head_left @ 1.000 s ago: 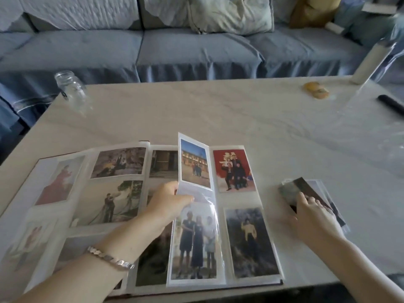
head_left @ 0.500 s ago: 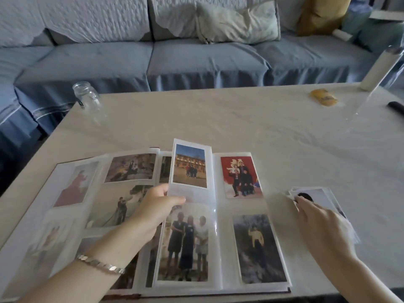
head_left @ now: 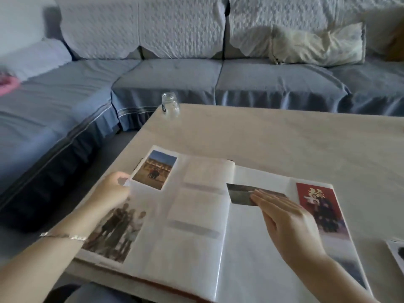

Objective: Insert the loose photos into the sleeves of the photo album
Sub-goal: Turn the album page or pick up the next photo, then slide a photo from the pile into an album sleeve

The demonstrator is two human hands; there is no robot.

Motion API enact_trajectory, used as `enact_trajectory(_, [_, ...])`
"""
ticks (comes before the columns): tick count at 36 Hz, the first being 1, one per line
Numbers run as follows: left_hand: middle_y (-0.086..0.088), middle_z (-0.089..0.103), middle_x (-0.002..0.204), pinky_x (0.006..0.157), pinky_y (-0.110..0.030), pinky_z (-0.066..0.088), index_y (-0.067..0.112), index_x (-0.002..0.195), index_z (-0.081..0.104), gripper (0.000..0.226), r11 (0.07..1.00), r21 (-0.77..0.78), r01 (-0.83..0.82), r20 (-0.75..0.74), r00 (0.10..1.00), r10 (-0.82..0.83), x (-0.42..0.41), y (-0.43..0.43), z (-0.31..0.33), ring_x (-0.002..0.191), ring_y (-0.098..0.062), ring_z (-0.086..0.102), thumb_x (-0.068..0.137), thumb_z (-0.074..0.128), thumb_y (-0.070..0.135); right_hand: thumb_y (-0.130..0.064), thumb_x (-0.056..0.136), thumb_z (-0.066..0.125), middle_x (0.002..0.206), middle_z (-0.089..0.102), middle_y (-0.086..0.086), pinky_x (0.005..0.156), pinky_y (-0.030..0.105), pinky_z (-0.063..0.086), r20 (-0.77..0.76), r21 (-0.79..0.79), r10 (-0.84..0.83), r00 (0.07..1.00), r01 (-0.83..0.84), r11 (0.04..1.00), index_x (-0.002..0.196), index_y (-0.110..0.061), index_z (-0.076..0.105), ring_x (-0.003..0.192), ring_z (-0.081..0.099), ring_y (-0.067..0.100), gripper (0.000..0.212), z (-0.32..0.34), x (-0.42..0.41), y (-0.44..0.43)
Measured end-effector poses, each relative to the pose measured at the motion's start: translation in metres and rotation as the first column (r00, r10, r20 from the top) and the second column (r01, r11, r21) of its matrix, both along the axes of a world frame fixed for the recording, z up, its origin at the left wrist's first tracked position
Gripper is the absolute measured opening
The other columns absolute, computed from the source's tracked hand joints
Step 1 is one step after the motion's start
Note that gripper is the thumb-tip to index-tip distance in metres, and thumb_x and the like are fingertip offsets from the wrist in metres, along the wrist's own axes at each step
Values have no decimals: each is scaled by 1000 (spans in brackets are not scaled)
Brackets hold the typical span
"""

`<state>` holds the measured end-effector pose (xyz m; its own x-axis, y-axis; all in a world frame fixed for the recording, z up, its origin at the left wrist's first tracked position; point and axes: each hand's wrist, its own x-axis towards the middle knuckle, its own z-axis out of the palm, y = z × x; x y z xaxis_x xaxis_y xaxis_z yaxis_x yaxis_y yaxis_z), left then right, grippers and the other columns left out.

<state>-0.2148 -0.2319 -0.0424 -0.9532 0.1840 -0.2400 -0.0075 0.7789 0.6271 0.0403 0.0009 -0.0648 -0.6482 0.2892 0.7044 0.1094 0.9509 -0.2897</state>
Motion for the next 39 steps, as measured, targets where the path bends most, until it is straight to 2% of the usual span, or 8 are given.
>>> enact_trajectory(9, [-14,44,129,98,-36,36,16,127,48,46,918,-385,93,-72,989,-130,11,5,-35,118,-34,41,83,62,20,2,80,48,111,67,1,91,30,46,-19,51,141,990,-140,989,100,-5,72,104,64,15,32,-10,-34,-26])
enact_trajectory(11, [-11,56,118,94,-35,36,13,111,61,35,974,-195,118,-146,978,-148,22,16,-31,112,-28,47,79,66,27,0,83,47,115,65,1,94,30,46,-30,68,163,986,-161,985,102,-5,72,109,61,14,31,-10,-41,-29])
enact_trajectory(13, [-8,64,90,74,-31,43,13,86,64,34,942,334,-3,150,987,-50,38,29,-13,82,-19,58,75,67,46,0,86,46,118,64,2,96,31,45,-40,83,183,982,-180,980,104,-5,71,113,59,15,31,-11,-49,-32])
enact_trajectory(17, [-22,67,100,60,-31,55,-3,108,59,53,732,624,-274,675,661,-329,58,48,7,76,-27,64,86,51,44,8,79,53,119,64,4,96,32,45,-18,129,228,974,-224,966,105,-5,71,115,57,17,34,-16,-62,-34])
enact_trajectory(20, [-17,70,95,59,-30,58,1,105,63,24,702,692,-168,571,722,-390,66,56,6,72,-21,68,87,57,16,2,84,47,115,67,4,96,34,44,39,189,270,962,-273,943,103,-6,72,113,60,19,32,-19,-71,-36])
enact_trajectory(27, [-12,63,101,86,-50,53,9,101,59,13,791,563,-238,231,965,126,22,48,-19,97,-31,62,91,53,2,-43,95,32,139,48,9,108,40,33,300,-19,144,943,-145,989,129,-13,48,134,33,22,48,-37,-73,-42])
enact_trajectory(32, [-10,52,121,80,-34,48,6,133,45,38,730,587,-350,98,926,366,-10,33,-24,106,-30,55,95,46,2,-89,53,-11,141,-30,-16,111,30,-10,676,-289,142,723,82,954,149,-31,5,131,-33,6,114,-43,-72,-53])
enact_trajectory(39, [-15,56,118,96,-50,47,15,117,51,25,766,553,-327,77,936,344,-24,28,-45,111,-33,56,93,51,7,-86,57,-6,141,-31,-15,107,24,-18,648,-292,129,751,88,952,150,-29,9,132,-34,4,109,-52,-72,-58])
